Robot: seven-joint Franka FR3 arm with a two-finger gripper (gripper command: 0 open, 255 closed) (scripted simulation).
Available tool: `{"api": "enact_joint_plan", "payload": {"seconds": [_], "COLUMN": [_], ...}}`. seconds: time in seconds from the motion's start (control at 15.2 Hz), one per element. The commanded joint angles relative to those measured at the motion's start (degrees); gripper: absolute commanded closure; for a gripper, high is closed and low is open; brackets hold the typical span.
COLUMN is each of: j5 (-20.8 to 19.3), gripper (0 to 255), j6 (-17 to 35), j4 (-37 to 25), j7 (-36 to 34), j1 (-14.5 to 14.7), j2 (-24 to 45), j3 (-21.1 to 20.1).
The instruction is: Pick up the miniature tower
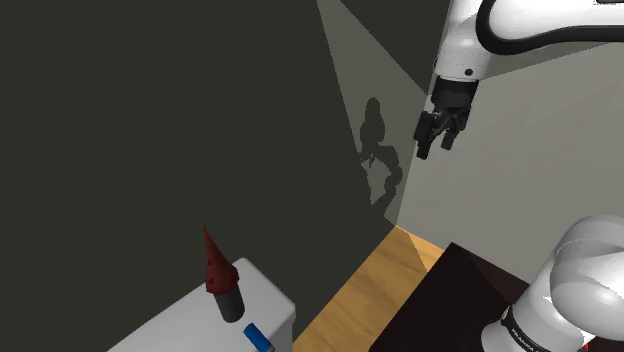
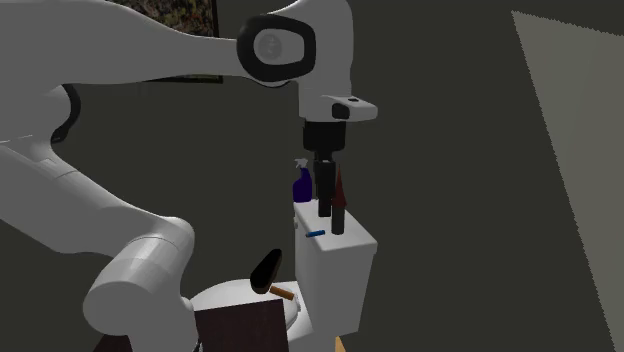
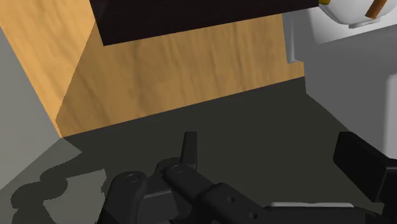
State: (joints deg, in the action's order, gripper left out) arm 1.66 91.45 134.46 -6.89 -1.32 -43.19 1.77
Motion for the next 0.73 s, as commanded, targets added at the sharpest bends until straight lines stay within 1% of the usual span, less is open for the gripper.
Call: {"api": "enact_joint_plan", "payload": {"seconds": [0.0, 0.33, 0.66], "j5": [0.00, 4.28, 8.35], "gripper": [0, 0, 0], "j6": [0.00, 12.05, 25.23], "j4": [0.00, 8.43, 14.88], "j7": [0.00, -4.15, -8.31], "j1": [0.00, 2.64, 5.64], "j2": [0.00, -3.58, -4.33], "j3": [0.00, -4.81, -10.53]}}
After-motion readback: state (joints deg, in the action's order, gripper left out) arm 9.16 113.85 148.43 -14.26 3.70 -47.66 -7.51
